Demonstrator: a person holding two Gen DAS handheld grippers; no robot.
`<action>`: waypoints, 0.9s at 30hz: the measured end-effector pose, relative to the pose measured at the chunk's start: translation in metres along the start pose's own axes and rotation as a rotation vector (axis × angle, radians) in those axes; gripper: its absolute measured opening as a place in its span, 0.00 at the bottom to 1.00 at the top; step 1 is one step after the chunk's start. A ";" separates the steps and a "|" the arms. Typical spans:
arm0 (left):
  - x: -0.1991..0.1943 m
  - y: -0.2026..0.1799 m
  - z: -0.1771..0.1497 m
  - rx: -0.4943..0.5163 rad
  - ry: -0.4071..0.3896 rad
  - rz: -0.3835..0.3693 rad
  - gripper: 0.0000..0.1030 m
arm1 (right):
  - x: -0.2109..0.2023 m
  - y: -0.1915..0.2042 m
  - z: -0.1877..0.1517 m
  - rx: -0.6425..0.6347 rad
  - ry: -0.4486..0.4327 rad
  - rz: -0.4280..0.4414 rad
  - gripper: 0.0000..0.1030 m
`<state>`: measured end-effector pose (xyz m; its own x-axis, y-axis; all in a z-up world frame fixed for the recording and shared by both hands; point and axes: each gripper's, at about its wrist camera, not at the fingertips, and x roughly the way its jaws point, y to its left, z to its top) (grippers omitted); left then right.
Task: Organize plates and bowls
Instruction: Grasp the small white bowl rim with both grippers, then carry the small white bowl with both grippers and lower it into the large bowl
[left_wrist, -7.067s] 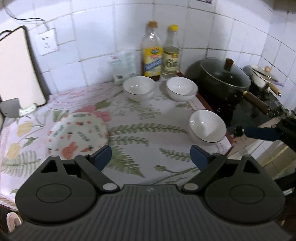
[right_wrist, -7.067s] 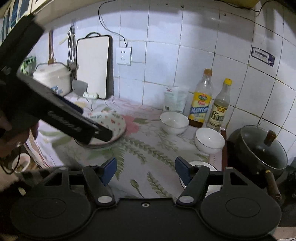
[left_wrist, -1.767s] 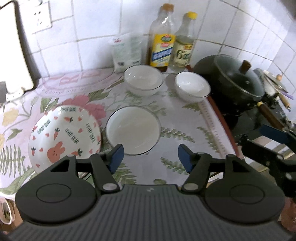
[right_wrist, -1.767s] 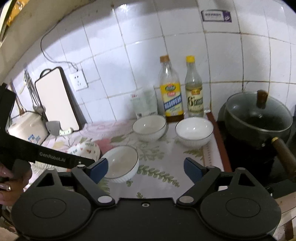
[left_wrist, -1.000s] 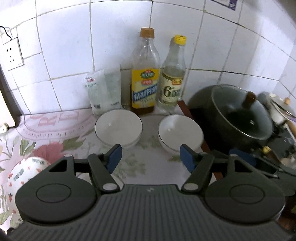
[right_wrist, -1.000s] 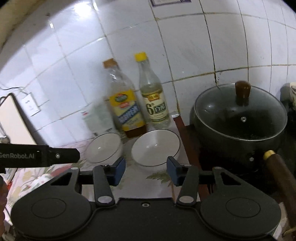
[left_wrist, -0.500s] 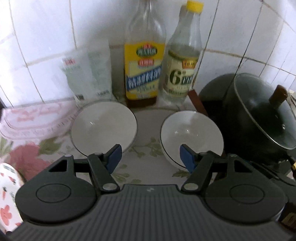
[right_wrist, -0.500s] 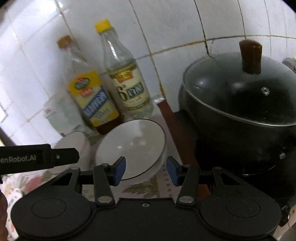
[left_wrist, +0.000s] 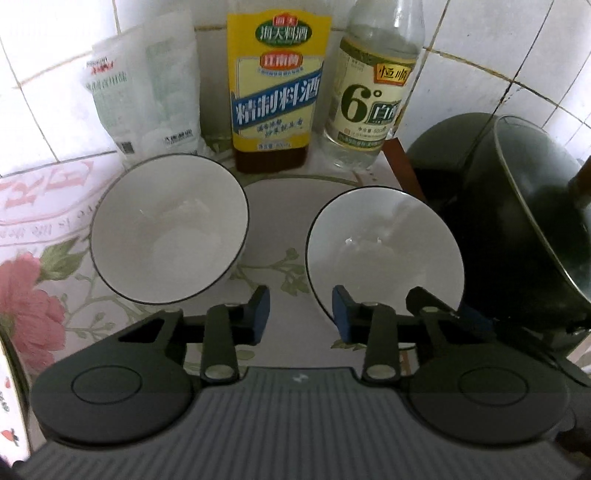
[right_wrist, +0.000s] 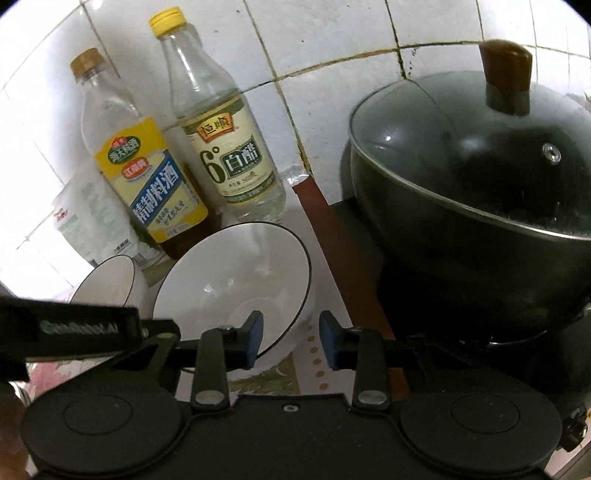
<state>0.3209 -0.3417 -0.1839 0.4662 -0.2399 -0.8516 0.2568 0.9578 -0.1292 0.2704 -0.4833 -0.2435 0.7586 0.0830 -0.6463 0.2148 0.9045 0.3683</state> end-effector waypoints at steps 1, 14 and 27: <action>0.002 0.000 -0.001 -0.002 0.001 -0.009 0.28 | 0.001 -0.001 -0.001 0.003 0.001 0.006 0.36; -0.027 -0.004 -0.023 0.038 0.017 -0.043 0.12 | -0.016 0.002 -0.008 0.125 0.107 0.003 0.24; -0.121 0.010 -0.048 0.098 -0.044 -0.052 0.13 | -0.108 0.008 -0.021 0.127 0.111 0.065 0.24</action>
<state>0.2262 -0.2955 -0.1070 0.4866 -0.2977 -0.8213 0.3625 0.9242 -0.1202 0.1770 -0.4759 -0.1843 0.7025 0.1920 -0.6853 0.2486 0.8361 0.4890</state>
